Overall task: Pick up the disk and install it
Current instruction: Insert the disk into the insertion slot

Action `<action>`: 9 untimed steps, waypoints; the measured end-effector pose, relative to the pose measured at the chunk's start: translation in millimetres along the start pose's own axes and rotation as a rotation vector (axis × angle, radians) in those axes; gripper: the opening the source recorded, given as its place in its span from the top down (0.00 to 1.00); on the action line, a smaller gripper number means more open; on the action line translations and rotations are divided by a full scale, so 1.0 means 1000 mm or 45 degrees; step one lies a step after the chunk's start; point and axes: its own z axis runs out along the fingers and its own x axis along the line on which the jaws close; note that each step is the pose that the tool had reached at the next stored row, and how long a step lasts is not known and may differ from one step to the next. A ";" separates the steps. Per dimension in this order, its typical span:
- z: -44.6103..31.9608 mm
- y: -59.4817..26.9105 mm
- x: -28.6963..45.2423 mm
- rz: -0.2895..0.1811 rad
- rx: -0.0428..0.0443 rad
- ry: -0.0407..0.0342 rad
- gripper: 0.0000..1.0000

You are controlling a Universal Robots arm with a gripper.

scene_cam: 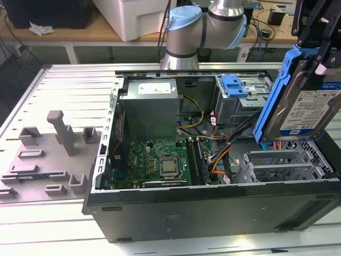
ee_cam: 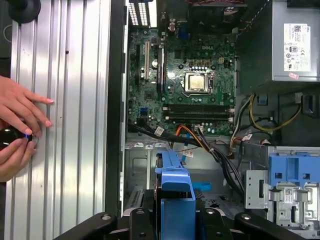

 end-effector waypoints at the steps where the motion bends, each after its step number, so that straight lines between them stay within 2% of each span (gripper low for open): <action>1: 0.0000 -0.0001 0.0000 0.000 0.000 0.0000 0.63; 9: -0.0001 -0.0030 0.0003 0.000 0.000 0.0001 0.63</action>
